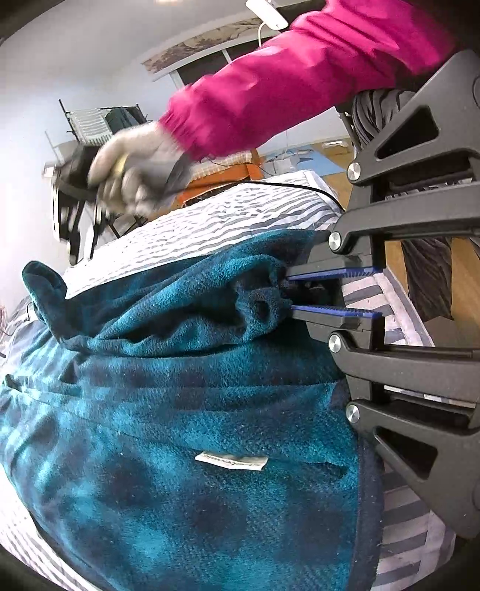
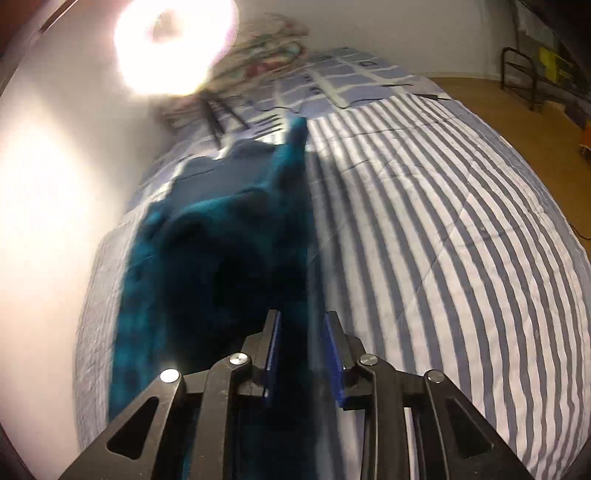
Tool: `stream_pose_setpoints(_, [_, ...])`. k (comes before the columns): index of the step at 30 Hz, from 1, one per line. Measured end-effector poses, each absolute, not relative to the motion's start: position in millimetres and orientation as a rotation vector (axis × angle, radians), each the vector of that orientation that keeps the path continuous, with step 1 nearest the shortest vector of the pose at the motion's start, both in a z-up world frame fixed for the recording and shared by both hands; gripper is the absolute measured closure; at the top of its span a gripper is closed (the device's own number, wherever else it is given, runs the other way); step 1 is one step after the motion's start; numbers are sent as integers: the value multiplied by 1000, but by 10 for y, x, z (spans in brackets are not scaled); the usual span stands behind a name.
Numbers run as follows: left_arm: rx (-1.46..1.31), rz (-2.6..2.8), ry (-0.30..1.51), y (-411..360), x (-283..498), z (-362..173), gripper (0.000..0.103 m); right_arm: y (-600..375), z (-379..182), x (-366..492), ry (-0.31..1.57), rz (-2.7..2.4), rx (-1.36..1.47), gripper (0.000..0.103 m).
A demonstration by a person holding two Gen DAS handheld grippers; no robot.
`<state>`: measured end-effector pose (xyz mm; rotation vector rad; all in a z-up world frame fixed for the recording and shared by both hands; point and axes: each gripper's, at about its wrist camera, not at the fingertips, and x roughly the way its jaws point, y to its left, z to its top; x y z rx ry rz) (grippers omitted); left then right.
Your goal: Fold large clothes
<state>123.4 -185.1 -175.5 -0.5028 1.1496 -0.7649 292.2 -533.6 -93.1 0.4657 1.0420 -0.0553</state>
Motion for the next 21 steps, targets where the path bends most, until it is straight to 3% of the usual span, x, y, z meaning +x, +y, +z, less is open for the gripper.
stream_pose_setpoints(7, [-456,-780,1130,-2036,1126,-1635,92,-5067,-1090,3593,971,90,539,78])
stream_pose_setpoints(14, [-405,-804,1118,-2179,1153,-1565,92,-4210,-1545,4285,1119,167,417,77])
stream_pose_setpoints(21, [-488,-813,1161,-2232,1142,-1591,92,-4471,-968,3847,1056,207,428,74])
